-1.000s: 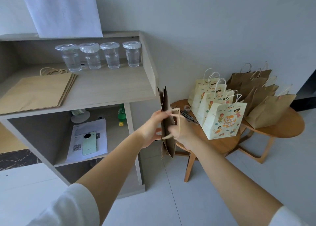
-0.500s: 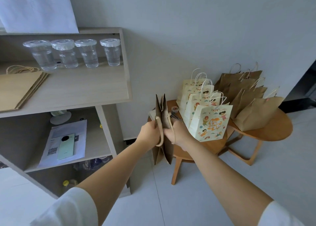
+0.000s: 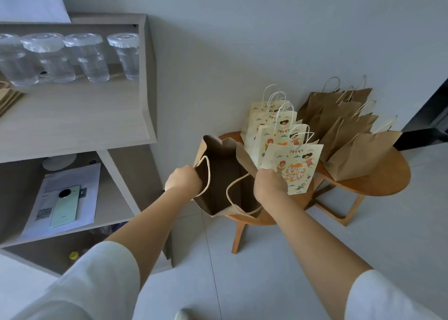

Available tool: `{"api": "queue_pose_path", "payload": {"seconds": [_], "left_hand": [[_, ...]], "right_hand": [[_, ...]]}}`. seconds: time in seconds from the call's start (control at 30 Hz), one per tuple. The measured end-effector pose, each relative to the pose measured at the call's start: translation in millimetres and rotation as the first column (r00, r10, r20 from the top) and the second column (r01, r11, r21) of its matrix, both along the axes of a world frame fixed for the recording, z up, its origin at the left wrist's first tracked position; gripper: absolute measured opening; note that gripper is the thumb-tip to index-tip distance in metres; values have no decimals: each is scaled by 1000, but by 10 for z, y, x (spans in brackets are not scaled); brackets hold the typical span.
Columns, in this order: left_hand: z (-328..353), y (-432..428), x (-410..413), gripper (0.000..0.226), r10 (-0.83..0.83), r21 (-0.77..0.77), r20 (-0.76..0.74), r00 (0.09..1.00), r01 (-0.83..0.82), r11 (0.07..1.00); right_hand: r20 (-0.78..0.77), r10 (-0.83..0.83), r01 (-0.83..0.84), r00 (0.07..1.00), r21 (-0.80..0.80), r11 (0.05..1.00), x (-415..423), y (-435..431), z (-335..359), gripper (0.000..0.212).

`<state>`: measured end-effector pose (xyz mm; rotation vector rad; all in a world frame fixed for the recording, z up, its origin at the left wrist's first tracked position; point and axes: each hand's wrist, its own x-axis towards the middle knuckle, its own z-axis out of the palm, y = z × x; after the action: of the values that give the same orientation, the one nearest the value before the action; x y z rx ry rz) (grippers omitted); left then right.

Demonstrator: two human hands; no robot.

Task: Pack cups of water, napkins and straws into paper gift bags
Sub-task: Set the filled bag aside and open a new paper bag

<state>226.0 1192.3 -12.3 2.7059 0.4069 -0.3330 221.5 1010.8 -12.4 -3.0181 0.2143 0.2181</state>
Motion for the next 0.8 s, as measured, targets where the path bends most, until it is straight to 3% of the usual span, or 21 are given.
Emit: {"api": "queue_pose_path", "payload": {"seconds": [0.17,0.23,0.43,0.6,0.8], "left_hand": [[-205,-42,546,7,-53,-127,-142,988,35,991],[-330,-47,803,6,-76,-140,-153,985,55,989],[-715,-133,1523,14,-169,-194,-206,964,129,973],[-867,-223,1929,24,-115,-311,-227,967,40,950],[-890,-275,1965,20,-158,-172,-171,973,128,977]], "right_hand": [[-162,-88,127,983,244,961,421,-51,-201,23],[-210,-131,195,969,318,928,669,-97,-283,12],[-358,-284,422,889,405,811,1423,-162,-539,1],[-353,-243,366,904,342,865,1747,-197,-735,12],[-237,-193,268,952,347,899,1737,-214,-719,25]]}}
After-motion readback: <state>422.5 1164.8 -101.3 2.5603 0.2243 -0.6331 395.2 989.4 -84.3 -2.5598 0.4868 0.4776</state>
